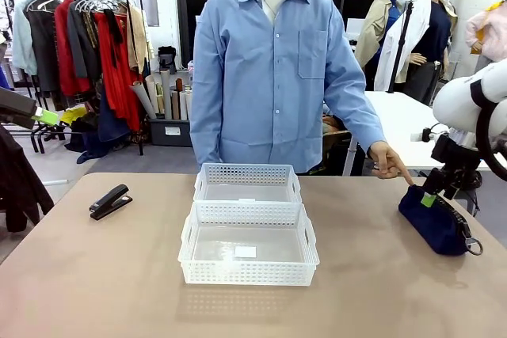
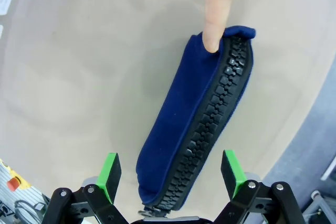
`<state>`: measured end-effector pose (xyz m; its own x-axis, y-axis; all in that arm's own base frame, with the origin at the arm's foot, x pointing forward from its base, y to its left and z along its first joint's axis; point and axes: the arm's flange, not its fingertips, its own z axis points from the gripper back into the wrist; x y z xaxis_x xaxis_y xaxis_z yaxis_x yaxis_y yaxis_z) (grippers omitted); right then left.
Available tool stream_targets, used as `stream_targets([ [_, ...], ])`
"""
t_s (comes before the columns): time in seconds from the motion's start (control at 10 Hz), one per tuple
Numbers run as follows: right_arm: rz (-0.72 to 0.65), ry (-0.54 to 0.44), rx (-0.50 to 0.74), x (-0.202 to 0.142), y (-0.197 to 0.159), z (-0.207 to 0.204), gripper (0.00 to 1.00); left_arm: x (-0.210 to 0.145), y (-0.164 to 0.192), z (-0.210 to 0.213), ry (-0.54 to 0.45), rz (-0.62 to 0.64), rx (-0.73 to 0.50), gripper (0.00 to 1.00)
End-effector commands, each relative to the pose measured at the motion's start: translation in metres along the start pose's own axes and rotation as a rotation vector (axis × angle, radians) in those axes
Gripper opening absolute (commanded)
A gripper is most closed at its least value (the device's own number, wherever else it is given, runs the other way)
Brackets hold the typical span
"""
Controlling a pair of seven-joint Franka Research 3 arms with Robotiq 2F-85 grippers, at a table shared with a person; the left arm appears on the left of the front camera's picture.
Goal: Distribute items into two baskets.
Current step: Pick up the Pencil pouch that the person points to.
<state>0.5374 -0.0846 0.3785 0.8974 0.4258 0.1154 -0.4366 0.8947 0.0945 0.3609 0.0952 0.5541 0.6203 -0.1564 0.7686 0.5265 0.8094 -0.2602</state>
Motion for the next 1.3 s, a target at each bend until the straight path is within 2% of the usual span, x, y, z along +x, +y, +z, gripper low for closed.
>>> stream_targets([
  [0.0,0.011,-0.015,0.015,-0.004,-0.004,-0.009,1.0,0.001,0.001,-0.001,-0.016,-0.005,-0.014,1.0],
  [0.7,-0.003,0.014,0.063,-0.009,-0.008,-0.035,1.0,0.001,0.001,-0.001,-0.016,-0.005,-0.014,1.0],
  [0.8,-0.002,0.015,0.058,-0.01,-0.008,-0.035,0.97,0.001,0.001,-0.001,-0.016,-0.005,-0.014,1.0],
  [1.2,0.001,0.024,0.045,-0.008,-0.01,-0.038,0.17,0.001,0.001,-0.001,-0.016,-0.005,-0.014,1.0],
])
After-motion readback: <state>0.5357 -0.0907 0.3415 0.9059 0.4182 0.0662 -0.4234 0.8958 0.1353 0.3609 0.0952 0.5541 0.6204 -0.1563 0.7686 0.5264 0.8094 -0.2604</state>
